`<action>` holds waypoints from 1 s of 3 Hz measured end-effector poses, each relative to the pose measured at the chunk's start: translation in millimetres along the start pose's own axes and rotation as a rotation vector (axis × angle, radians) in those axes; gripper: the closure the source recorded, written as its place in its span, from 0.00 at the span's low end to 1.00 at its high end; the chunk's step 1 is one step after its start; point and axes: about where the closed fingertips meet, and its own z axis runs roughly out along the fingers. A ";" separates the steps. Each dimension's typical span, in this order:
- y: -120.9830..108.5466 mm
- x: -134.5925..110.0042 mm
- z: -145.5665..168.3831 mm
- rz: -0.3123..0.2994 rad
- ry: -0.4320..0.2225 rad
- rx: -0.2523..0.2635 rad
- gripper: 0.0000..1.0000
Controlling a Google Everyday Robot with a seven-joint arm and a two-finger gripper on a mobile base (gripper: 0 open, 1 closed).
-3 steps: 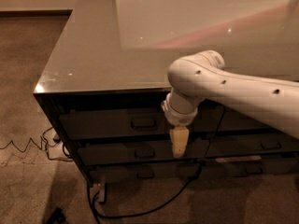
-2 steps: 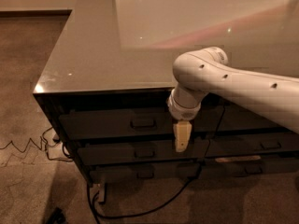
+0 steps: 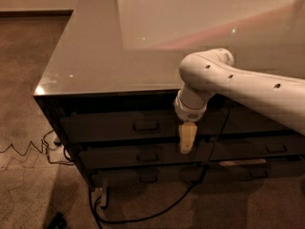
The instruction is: Open top drawer
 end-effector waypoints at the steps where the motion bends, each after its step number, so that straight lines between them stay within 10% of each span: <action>1: 7.6 -3.4 10.4 -0.005 -0.002 -0.018 0.00; 3: 12.3 2.5 24.0 -0.003 0.004 -0.040 0.42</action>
Offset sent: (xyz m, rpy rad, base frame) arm -0.0125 0.0012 -0.0318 -0.0178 0.0441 0.0122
